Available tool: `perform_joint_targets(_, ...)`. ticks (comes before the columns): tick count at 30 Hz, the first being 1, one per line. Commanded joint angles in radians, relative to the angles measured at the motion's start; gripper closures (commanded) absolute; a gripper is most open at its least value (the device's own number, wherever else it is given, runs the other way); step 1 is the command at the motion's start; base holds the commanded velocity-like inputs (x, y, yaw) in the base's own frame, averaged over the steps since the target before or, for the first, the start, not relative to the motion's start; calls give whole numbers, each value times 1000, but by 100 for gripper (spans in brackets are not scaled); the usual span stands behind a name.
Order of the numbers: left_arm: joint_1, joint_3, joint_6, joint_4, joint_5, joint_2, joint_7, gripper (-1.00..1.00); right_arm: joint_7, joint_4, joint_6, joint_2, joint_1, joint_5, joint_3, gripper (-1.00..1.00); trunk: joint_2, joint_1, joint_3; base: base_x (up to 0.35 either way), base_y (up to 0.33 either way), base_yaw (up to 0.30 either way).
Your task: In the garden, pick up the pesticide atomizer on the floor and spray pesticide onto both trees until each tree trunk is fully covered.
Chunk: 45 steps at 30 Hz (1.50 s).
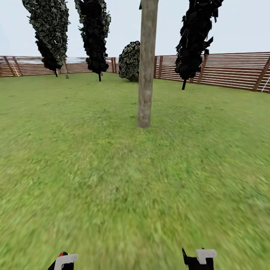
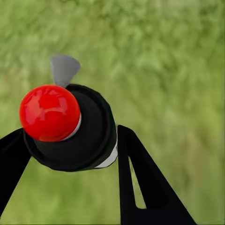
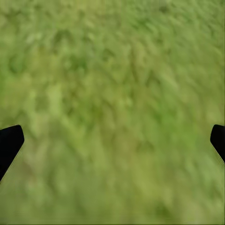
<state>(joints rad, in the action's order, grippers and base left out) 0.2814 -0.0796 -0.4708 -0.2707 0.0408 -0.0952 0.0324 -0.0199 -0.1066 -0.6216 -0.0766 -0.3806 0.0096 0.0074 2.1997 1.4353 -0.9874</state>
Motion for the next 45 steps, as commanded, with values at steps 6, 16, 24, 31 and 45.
perform_joint_targets(6, 1, 0, -3, 1, 4, 0, 0, 100, -3, 1, -3, 0, -1, 1, 1, -100, 0, 0, -1, 339, 0, 0)
perform_joint_targets(16, 1, 0, -3, 1, 4, 0, 0, 100, -2, 1, -3, 0, -1, 1, 1, -100, 0, 0, -1, 339, 0, 0)
perform_joint_targets(24, 1, 0, -3, 1, 4, 0, 0, 100, -2, 1, -3, 0, -1, 1, 2, -100, 0, 0, -1, 339, 0, 0)
perform_joint_targets(31, 1, 0, -3, 1, 5, 0, 0, 100, -2, 1, -3, 0, -1, 1, 2, -100, 0, 0, -1, 339, 0, 0)
perform_joint_targets(45, 1, 0, -3, 1, 4, 0, 0, 100, -2, 1, -3, 0, -1, 1, 1, -100, 0, 0, -1, 339, 0, 0)
